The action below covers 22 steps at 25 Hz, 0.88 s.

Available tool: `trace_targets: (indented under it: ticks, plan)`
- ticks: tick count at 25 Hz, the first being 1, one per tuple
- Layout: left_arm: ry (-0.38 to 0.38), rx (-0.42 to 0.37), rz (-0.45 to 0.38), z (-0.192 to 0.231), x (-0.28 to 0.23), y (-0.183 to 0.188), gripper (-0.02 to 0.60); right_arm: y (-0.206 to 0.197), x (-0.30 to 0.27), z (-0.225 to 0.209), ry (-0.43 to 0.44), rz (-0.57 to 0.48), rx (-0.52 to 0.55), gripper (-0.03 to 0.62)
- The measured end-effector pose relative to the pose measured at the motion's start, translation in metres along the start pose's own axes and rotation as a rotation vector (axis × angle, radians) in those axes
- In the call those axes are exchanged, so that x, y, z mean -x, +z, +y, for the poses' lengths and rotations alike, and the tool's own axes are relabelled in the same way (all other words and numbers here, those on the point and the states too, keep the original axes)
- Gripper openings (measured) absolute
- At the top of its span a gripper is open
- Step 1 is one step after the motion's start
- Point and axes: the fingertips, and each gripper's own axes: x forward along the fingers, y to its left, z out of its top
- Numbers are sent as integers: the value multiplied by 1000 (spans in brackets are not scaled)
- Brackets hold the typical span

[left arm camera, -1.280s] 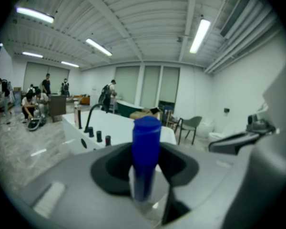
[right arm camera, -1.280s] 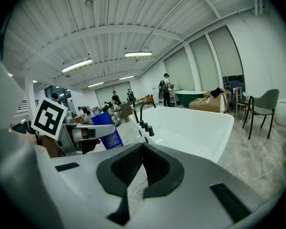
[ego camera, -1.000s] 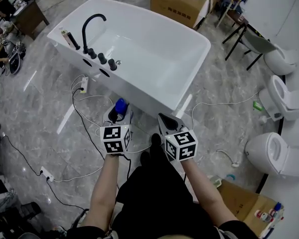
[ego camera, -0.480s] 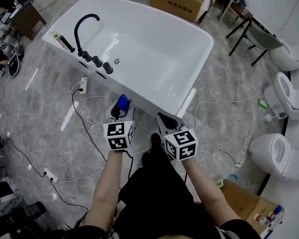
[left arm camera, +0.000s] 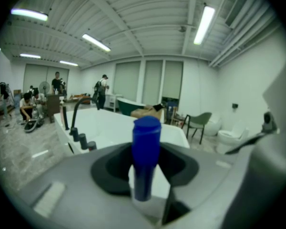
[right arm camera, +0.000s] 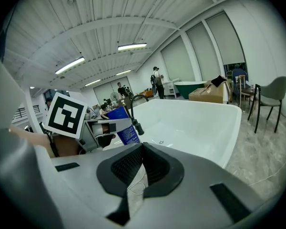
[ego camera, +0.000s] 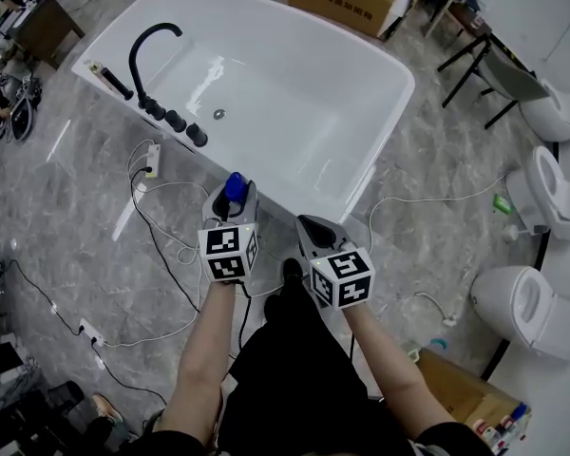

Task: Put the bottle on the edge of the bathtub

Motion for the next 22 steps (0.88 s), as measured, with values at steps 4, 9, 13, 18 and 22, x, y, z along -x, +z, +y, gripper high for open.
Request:
trace_targets:
  ticks: [4,9,13,18,22]
  plan:
    - [-9,14,-9,0,-21,1,160,1,-12,-8,4,16,7,3]
    - [-16,23,-8,0,-43,-1,160,-1,-23,-19,1,30,-2,3]
    - [-22,19,-5,-1,-62,-8,158,-7,-32,-29,2,44,-6,3]
    - [-29,-2,21,-2,-82,-21,160,-12,-43,-38,5,64,-21,3]
    - [-27,-14,41,3,-98,-32,160,-16,-54,-43,5,76,-26,3]
